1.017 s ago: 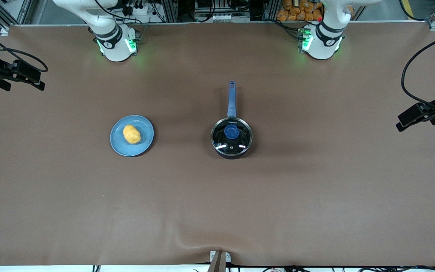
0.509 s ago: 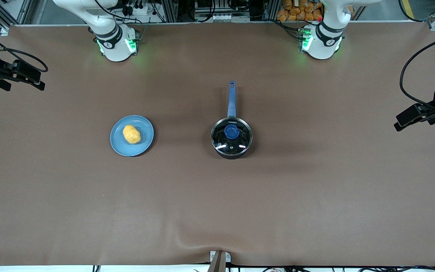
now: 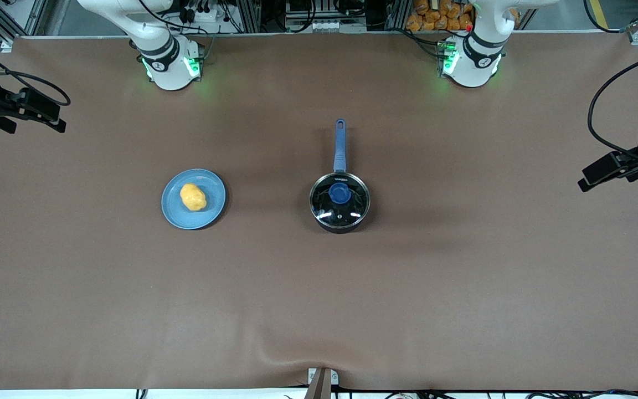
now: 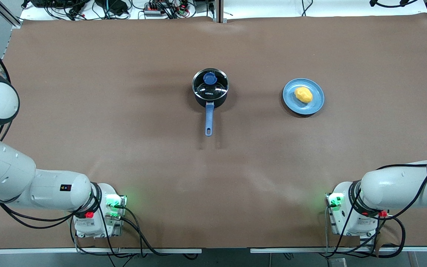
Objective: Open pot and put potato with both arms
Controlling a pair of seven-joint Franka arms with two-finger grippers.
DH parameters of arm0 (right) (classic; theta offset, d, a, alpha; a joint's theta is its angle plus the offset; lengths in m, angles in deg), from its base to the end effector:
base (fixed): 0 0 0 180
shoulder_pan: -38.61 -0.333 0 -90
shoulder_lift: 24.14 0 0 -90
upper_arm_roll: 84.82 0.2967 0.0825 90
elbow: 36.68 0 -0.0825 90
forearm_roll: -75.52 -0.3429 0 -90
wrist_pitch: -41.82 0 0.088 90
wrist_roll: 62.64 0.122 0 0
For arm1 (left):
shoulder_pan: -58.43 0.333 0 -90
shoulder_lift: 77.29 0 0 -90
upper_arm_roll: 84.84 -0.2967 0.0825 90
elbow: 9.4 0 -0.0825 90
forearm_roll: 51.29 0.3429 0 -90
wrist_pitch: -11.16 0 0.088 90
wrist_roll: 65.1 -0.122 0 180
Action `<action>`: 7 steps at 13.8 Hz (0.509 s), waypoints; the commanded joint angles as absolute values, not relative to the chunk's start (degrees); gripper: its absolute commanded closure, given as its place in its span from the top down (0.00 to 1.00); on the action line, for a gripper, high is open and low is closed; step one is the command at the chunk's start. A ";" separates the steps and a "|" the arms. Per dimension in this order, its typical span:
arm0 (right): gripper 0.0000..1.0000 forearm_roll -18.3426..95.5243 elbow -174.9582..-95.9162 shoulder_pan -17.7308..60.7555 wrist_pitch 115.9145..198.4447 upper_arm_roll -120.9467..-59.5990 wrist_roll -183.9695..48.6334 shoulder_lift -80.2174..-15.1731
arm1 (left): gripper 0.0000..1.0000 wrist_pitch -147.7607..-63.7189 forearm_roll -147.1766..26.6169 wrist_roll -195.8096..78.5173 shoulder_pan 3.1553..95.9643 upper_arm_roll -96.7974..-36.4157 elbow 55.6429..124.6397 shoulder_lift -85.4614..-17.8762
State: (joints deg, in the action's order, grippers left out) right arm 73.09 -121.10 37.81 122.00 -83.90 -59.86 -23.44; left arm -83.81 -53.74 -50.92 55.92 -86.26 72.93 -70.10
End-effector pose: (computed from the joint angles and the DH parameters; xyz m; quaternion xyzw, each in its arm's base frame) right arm 0.4906 0.0205 0.6231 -0.9993 0.0063 0.0317 0.0197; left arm 0.5601 -0.0164 0.5894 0.9921 0.1145 0.0445 0.0260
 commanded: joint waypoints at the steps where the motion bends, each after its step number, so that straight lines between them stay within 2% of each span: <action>1: 1.00 72.27 -122.28 38.17 121.80 -83.94 -60.70 -22.03 | 1.00 -82.88 -55.07 -50.24 56.06 -86.34 73.31 -71.23; 7: 1.00 72.27 -122.28 38.26 121.80 -83.94 -60.70 -22.03 | 1.00 -82.80 -55.42 -50.16 56.85 -85.99 73.66 -71.23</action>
State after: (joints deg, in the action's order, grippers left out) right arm 73.08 -121.10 37.81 121.97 -83.90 -59.86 -23.44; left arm -83.75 -53.95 -50.91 56.31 -86.26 72.93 -70.11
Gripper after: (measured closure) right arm 0.000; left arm 0.000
